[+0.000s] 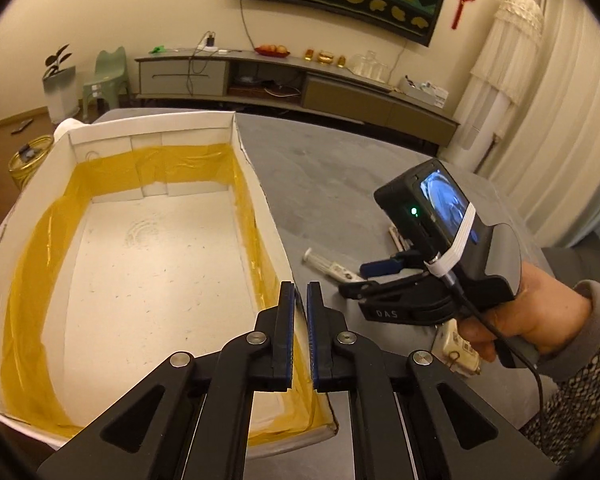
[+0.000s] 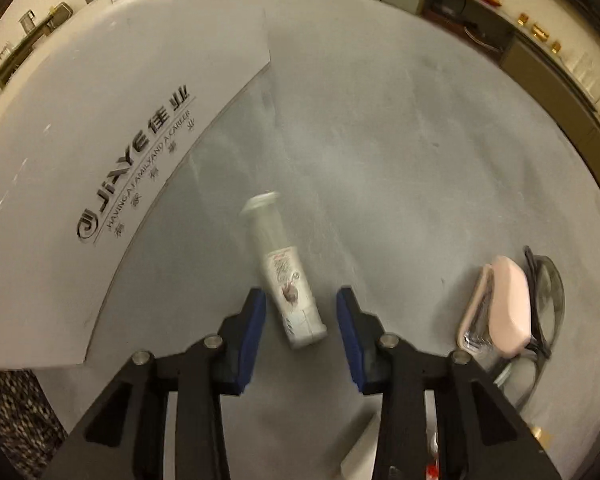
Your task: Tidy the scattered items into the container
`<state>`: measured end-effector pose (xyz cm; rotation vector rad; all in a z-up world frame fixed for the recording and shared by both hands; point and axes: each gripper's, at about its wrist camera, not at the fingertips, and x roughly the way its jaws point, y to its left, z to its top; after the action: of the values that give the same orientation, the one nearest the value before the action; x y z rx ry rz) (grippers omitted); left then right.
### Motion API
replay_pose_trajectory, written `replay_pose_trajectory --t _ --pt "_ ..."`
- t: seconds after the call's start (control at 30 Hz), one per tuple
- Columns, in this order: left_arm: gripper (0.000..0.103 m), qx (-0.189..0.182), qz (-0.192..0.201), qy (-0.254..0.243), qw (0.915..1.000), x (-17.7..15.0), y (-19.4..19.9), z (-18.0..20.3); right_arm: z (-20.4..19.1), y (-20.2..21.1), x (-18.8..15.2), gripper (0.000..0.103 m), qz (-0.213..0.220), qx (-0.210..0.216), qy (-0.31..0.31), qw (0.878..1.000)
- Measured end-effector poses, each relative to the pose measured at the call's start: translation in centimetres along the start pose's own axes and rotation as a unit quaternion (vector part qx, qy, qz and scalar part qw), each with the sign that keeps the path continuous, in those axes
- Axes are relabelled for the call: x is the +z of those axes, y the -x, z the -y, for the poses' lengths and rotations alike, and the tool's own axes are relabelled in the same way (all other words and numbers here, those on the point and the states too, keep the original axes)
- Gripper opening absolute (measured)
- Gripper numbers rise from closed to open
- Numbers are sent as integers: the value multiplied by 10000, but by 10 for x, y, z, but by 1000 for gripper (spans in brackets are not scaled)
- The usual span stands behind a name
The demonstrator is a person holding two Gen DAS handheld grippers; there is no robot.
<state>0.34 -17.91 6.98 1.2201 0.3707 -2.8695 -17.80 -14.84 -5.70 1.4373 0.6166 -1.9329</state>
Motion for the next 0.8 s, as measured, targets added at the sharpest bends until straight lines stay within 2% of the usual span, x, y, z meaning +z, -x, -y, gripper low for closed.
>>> replay_pose_trajectory --t 0.13,0.2,0.27,0.33,0.4,0.47,0.53,0.6,0.67,0.73,0.8 --pt "6 -44 -13 -377 9993 -5 4 14 5 0 -34 30 -46 181 -254 9995" --pt "6 -135 -34 -593 9981 -7 7 20 16 13 -51 31 173 348 -450 9982" --pt "7 -258 -66 -833 9962 -12 10 29 27 26 -68 37 391 514 -645 9958" --pt "7 -289 -93 -1060 9939 -15 13 38 38 39 -85 51 609 679 -839 9923" --pt "9 -200 -22 -1005 9947 -15 17 39 49 53 -102 58 827 843 -1033 9876" --pt "12 -101 140 -903 9958 -13 25 40 66 74 -123 69 1220 875 -1328 9797" --pt "27 -78 557 -851 9948 -10 44 44 82 87 -147 79 1476 779 -1602 9729" --pt "44 -367 989 -835 9909 -9 65 52 92 91 -169 80 1584 696 -1777 9688" --pt "49 -917 1088 -824 9864 -11 74 65 89 81 -181 80 1448 727 -1721 9717" --pt "49 -1245 845 -887 9846 -16 63 82 83 71 -192 80 1269 711 -1567 9769" --pt "49 -1348 538 -975 9846 -25 47 100 67 61 -199 80 1064 601 -1132 9860"
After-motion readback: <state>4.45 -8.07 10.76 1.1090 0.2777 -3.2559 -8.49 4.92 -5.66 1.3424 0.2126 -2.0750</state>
